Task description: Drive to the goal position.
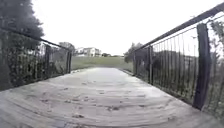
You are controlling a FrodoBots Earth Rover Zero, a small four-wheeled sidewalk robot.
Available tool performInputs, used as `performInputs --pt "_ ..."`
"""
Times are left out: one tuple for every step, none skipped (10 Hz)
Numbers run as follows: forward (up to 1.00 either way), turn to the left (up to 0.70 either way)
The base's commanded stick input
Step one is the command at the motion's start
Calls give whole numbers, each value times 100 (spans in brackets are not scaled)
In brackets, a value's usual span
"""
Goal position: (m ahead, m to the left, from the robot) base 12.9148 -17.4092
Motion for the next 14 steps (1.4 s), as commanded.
performInputs --pt "9 0" --pt "9 0" --pt "9 0" --pt "9 0" --pt "9 0" --pt "9 0" --pt "9 0" --pt "9 0" --pt "9 0" --pt "9 0" --pt "9 0" --pt "9 0" --pt "9 0" --pt "9 0"
